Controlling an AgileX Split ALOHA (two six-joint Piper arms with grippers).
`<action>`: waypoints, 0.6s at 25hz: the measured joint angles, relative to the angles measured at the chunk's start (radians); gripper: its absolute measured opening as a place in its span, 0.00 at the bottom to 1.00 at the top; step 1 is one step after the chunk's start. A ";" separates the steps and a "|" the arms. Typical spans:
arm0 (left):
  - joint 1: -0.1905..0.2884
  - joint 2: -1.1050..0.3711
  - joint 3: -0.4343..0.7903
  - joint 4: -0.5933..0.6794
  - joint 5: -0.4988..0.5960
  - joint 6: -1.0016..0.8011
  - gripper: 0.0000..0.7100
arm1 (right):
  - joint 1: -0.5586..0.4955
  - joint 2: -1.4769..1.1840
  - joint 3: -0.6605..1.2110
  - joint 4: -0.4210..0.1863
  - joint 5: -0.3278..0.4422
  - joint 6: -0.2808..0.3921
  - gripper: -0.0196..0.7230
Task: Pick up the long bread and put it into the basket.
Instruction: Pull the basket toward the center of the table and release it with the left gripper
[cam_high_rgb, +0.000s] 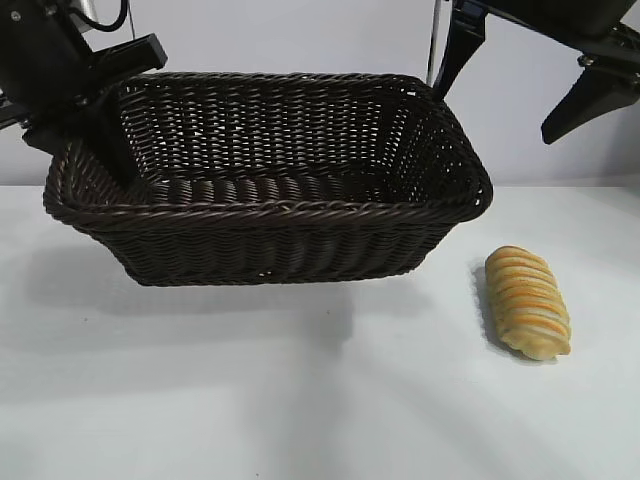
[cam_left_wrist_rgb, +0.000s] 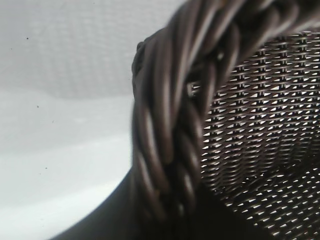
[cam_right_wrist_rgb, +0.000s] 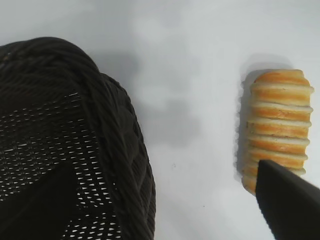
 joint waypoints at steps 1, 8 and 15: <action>-0.008 0.017 -0.008 0.000 0.000 0.000 0.14 | 0.000 0.000 0.000 0.000 0.000 0.000 0.96; -0.036 0.121 -0.016 -0.002 -0.020 0.001 0.14 | 0.000 0.000 0.000 0.000 -0.003 0.000 0.96; -0.036 0.171 -0.016 -0.026 -0.057 0.001 0.14 | 0.000 0.000 0.000 0.000 -0.009 0.000 0.96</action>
